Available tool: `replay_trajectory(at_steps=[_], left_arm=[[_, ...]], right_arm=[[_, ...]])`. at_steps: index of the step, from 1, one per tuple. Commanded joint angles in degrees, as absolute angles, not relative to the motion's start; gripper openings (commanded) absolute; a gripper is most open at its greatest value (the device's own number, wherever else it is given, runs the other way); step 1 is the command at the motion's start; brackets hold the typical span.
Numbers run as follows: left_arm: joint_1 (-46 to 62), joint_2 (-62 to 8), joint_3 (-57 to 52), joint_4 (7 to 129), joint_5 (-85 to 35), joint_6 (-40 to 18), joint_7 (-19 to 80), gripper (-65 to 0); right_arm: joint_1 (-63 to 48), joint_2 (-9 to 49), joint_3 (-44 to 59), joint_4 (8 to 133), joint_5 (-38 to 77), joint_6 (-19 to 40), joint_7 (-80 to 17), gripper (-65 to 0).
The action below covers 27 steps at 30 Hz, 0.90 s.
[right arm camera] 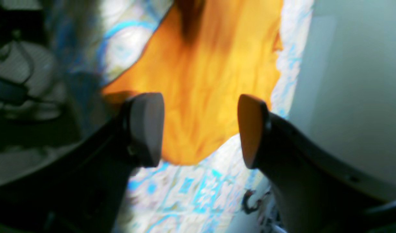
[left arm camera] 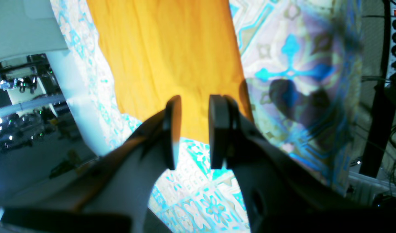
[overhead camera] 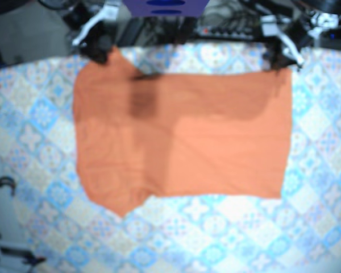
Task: Fold the T-shirt properly
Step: 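Lower both grippers onto the shirt's shoulder corners and grasp them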
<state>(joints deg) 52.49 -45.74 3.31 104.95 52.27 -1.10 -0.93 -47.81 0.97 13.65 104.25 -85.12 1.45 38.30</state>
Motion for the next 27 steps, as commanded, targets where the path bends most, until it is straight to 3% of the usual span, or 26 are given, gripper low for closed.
replay_trajectory(at_steps=[1, 27], left_arm=[[52.9, -46.1, 3.0, 105.5, 51.9, 0.0, -1.4, -49.8], [53.0, -44.0, 2.7, 105.3, 51.7, 0.0, 1.4, -49.7]], right_arm=[[-48.1, 1.3, 13.8, 104.8, -84.3, 0.7, 38.6, -29.7], [-36.4, 4.0, 18.9, 91.4, -84.4, 0.7, 36.9, -29.7]])
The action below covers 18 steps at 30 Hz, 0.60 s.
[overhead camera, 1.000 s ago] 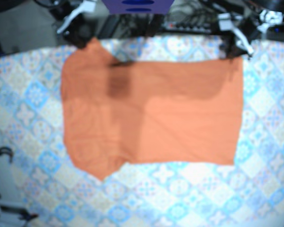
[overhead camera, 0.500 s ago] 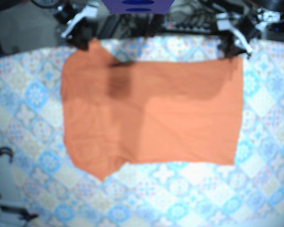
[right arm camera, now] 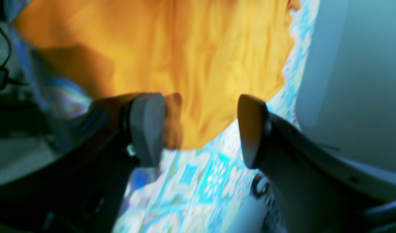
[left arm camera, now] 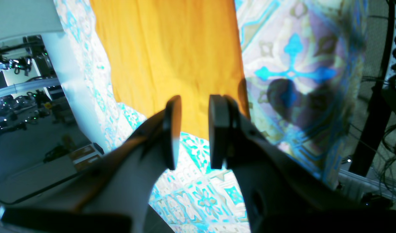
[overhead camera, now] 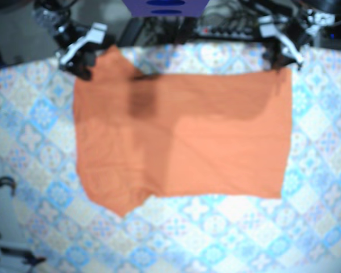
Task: Fold the T-shirt properly
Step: 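Lower both grippers onto the shirt's shoulder corners and grasp them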
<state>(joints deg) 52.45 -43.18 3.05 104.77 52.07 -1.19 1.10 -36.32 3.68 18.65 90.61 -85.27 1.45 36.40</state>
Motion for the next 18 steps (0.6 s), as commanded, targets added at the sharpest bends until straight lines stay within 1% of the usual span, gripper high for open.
replay_trajectory(at_steps=[1, 7, 12, 18], left_arm=[[53.0, -44.1, 2.7, 105.3, 51.7, 0.0, 1.4, -49.7], [52.9, -44.2, 2.8, 105.3, 51.6, 0.0, 1.5, -49.7], [52.8, -44.2, 2.8, 105.3, 51.6, 0.0, 1.5, -49.7], [52.8, -44.2, 2.7, 105.2, 51.6, 0.0, 1.5, -49.7]], right_arm=[[-36.4, 4.1, 19.0, 91.0, -84.4, 0.7, 36.4, -29.7], [-36.5, 6.5, 19.1, 90.3, -84.1, 0.7, 33.9, -29.8], [-36.4, 8.0, 20.8, 87.1, -84.0, 0.5, 32.5, -29.8], [-36.4, 8.1, 21.9, 83.9, -84.0, 0.4, 32.5, -29.8]])
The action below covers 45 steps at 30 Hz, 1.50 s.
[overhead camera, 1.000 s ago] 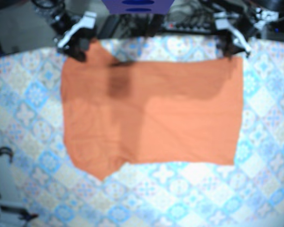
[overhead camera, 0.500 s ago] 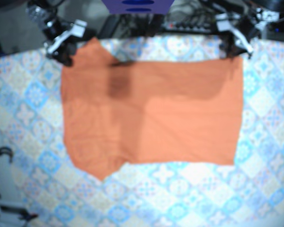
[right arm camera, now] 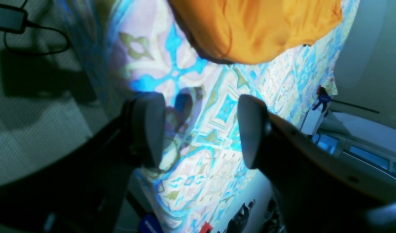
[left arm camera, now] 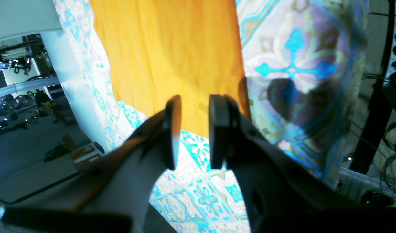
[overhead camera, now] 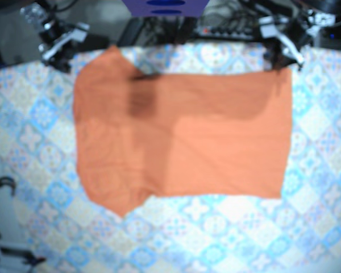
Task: Fold the T-shirt properly
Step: 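Lower both grippers onto the shirt's shoulder corners and grasp them, then adjust both grippers' grip on the shoulder corners of the shirt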
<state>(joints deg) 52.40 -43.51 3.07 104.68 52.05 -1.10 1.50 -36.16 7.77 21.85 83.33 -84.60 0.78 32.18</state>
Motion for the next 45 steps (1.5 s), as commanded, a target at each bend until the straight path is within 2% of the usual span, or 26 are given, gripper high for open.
replay_trajectory(at_steps=[1, 11, 28, 32, 34, 43, 45], left_arm=[[52.8, -44.2, 2.7, 105.2, 51.6, 0.0, 1.5, -49.7], [52.8, -44.1, 2.7, 105.2, 51.6, 0.0, 1.5, -49.7], [52.7, -43.7, 2.7, 105.2, 51.6, 0.0, 1.5, -49.7], [52.7, -43.7, 2.7, 105.1, 51.6, 0.0, 1.5, -49.7], [52.5, -43.7, 2.6, 104.1, 51.6, 0.0, 1.5, -49.8], [50.3, -42.8, 1.9, 100.4, 48.8, 0.0, 1.5, -49.8], [50.3, -42.6, 0.7, 100.4, 46.3, 0.0, 1.5, -49.8]], right_arm=[[-36.4, 7.9, 21.8, 83.9, -84.0, 0.4, 32.5, -29.8], [-35.3, 6.0, 17.9, 84.4, -84.3, 0.4, 32.4, -29.8], [-35.2, 6.0, 12.6, 84.4, -84.3, 0.4, 32.3, -30.0], [-34.2, 6.0, 10.5, 84.4, -84.3, 0.4, 29.8, -30.3], [-34.2, 6.0, 9.6, 84.4, -84.3, 0.4, 28.5, -34.4], [-32.0, 6.0, 7.7, 84.0, -84.3, 0.4, 27.1, -65.0], [-31.1, 6.0, 7.9, 83.9, -84.3, 0.4, 27.0, -65.0]])
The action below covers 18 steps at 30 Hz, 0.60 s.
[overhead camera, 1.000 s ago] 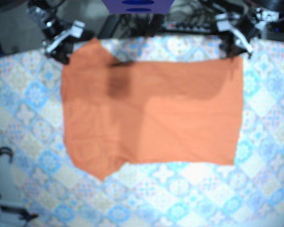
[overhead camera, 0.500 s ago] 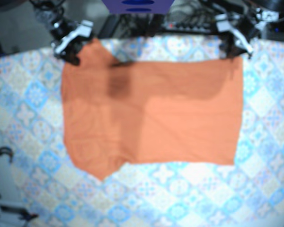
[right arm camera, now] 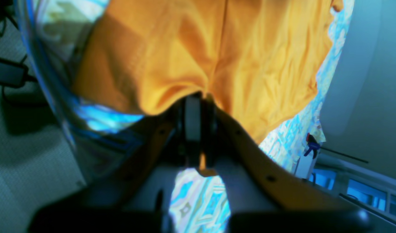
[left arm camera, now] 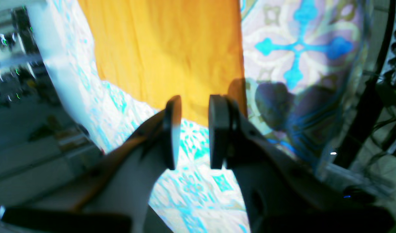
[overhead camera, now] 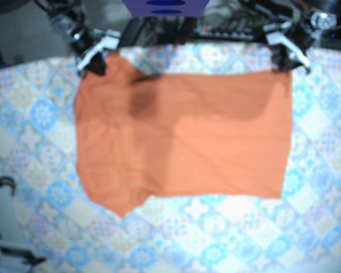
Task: Fold the T-shirt properly
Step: 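Adjust both grippers' grip on the shoulder corners of the shirt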
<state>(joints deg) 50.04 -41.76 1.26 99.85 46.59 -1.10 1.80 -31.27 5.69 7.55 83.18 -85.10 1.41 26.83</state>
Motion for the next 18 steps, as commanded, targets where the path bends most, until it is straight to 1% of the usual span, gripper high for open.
replay_trajectory(at_steps=[1, 6, 12, 15, 18], left_arm=[[50.3, -42.6, 0.4, 100.3, 45.1, 0.0, 1.5, -49.8], [50.2, -42.6, 0.2, 99.3, 40.8, 0.0, 1.6, -49.8], [50.1, -42.6, 0.5, 92.6, 40.7, -0.1, 1.5, -48.9], [50.1, -42.6, 0.4, 90.8, 40.7, -0.1, 1.5, -41.4], [50.0, -42.6, 0.3, 90.6, 40.7, -0.1, 1.5, -27.5]], right_arm=[[-31.0, 6.0, 7.9, 83.9, -84.3, 0.4, 27.0, -65.0], [-30.8, 6.1, 8.0, 83.9, -84.3, 0.4, 27.0, -65.0], [-30.8, 6.2, 8.0, 83.9, -84.3, 0.4, 27.0, -65.0], [-30.8, 6.3, 8.0, 83.9, -84.3, 0.4, 27.0, -65.0], [-30.8, 6.3, 8.0, 83.9, -84.3, 0.4, 27.0, -65.0]])
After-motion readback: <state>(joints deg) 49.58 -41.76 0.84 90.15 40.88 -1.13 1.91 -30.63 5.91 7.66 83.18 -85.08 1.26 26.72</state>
